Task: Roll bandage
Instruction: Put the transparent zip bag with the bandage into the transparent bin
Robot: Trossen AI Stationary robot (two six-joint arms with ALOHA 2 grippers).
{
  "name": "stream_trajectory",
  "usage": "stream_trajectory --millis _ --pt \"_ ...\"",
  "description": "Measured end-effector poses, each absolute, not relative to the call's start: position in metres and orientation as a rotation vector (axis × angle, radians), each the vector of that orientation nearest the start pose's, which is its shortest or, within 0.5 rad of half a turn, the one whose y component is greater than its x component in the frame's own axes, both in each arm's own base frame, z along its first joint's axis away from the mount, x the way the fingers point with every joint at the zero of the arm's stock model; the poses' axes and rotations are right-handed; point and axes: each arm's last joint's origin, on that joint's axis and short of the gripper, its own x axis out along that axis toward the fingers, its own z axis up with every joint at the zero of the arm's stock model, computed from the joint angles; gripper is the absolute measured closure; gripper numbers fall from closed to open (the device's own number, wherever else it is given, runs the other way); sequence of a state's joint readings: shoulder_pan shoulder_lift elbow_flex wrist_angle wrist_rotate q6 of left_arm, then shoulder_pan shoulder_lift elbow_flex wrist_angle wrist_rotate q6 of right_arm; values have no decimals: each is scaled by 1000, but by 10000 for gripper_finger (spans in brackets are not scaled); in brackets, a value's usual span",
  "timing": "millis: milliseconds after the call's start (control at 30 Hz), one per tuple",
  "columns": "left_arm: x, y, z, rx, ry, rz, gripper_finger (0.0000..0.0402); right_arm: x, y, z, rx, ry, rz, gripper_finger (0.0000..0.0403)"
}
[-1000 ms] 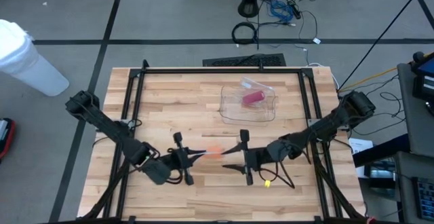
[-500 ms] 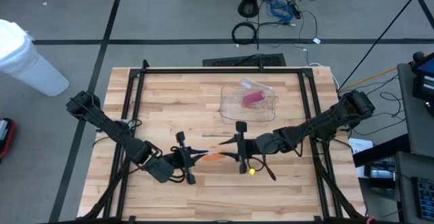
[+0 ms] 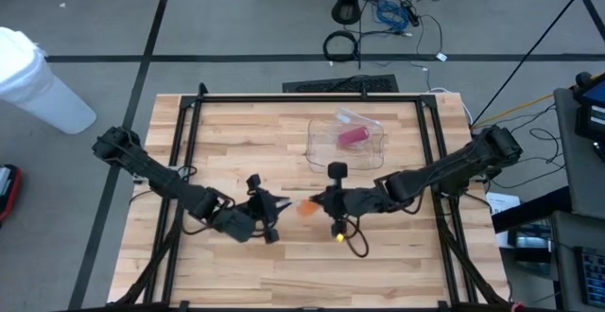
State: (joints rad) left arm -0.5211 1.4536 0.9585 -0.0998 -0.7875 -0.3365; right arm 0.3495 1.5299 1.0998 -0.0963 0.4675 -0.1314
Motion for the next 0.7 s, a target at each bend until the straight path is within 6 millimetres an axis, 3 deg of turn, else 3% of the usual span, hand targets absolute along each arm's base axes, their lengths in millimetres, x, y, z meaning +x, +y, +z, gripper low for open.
stream_trajectory --millis 167,400,700 --pt "275 -123 245 22 490 388 305 318 87 305 -434 679 -215 402" --pt "271 -128 244 49 510 371 301 291 30 313 -412 964 -417 403" --pt "263 -132 253 83 483 346 301 253 -7 351 -315 789 -458 403"
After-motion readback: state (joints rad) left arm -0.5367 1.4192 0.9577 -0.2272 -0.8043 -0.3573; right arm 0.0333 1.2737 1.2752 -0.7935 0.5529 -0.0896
